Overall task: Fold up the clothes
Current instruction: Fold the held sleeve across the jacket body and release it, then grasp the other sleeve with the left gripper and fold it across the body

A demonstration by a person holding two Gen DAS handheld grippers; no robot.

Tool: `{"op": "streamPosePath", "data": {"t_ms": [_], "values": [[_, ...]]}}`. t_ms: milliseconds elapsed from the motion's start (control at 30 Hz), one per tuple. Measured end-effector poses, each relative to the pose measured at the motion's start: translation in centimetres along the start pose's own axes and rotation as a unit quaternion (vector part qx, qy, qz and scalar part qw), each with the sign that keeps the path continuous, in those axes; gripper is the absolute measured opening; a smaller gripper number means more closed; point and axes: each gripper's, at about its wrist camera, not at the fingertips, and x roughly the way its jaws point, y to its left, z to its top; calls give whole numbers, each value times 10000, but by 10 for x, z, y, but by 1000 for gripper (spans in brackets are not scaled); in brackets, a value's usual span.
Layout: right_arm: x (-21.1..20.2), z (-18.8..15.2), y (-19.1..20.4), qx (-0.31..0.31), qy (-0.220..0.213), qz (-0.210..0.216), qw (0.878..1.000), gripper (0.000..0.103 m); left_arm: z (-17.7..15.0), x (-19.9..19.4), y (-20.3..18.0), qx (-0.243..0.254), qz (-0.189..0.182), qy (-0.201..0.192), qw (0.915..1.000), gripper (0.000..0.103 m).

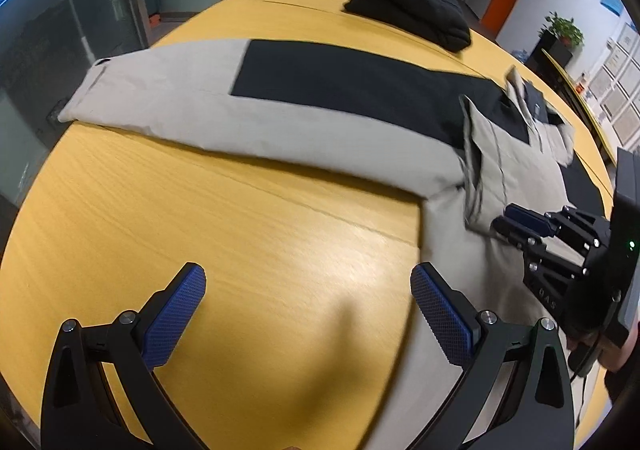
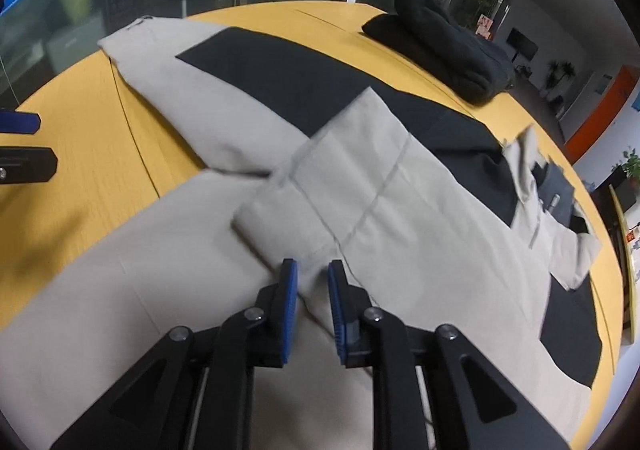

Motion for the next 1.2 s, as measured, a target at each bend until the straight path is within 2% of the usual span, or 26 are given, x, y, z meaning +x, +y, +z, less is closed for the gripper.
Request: {"op": "streamPosePath", "data": {"t_ms": [67,167,300,367,500,567,667,767,800,833,867,900,1033,1133,1200], "values": [[2,5,1,-17,0,100,9999,43,9,4,11,-148,90,-29,9998,103],[13,1,-6,300,-19,306,9991,45,28,12,41,-597,265,-73,9978,103],[4,1,-6,401,216,374,9983,45,64,23,102,-1298,601,-313,9892,103],[-5,-2,-9,602,219,439,9970,45,83,34,139,-1685,732,-359,9823,103],[-12,-16,-13,896,346,420,9945,51,112,70,217,-2632,733,-269,9616,103],[-12,-24,-12,985,420,369,9936,51,122,85,237,-2739,775,-164,9585,101],[-13,-31,-8,1034,418,316,9933,52,128,91,236,-2426,986,-183,9649,94],[-11,-30,-7,1122,422,295,9923,55,128,89,233,-2320,983,-282,9673,68],[-10,-30,-7,1138,421,287,9922,55,128,87,232,-2314,958,-325,9676,49],[-10,-30,-7,1145,419,278,9921,55,127,86,231,-2312,917,-350,9679,40],[-9,-30,-7,1154,417,277,9921,55,128,87,232,-2330,793,-292,9688,17],[-9,-30,-7,1164,414,279,9919,55,129,86,233,-2330,675,-269,9698,4],[-6,-30,-6,1200,408,310,9914,55,132,66,225,-2231,431,-566,9722,1],[-9,-33,-8,1274,405,357,9904,55,139,28,209,-2259,66,-996,9690,1],[-13,-35,-13,1393,362,402,9888,55,146,1,186,-2098,-128,-1235,9698,1]]}}
